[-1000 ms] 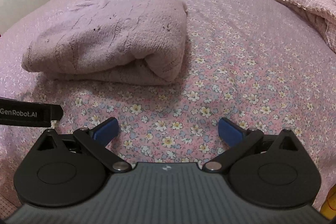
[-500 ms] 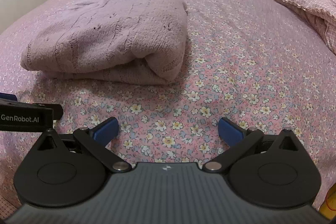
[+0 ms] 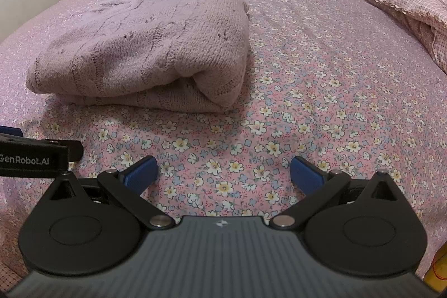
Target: Fold small clothes
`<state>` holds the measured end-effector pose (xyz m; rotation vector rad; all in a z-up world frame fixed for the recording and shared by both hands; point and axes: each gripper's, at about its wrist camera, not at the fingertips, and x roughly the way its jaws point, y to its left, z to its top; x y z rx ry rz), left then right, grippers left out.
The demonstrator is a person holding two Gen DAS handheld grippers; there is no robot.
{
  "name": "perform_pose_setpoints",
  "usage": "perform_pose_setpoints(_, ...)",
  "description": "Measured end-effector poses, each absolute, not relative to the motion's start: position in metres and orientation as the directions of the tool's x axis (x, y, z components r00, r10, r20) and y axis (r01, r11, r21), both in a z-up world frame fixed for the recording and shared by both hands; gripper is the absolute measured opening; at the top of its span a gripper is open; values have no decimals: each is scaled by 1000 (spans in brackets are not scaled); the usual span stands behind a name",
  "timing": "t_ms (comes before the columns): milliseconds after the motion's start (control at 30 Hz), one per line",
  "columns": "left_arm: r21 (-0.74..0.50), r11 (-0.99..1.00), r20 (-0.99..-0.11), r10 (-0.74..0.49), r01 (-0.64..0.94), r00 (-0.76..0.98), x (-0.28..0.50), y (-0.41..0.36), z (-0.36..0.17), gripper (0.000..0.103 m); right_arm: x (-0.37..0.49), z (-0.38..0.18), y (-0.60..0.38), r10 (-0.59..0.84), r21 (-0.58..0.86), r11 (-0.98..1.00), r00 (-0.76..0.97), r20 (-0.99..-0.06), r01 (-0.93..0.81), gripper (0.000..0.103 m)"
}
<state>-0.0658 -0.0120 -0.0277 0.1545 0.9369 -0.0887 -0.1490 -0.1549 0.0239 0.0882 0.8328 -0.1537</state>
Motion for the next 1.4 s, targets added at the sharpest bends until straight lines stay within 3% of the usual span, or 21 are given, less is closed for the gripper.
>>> perform_pose_setpoints(1400,89,984,-813,-16,152,582,-66,-8,-29,101,-143,27,-153,-115,18,981,646,-754,195,103)
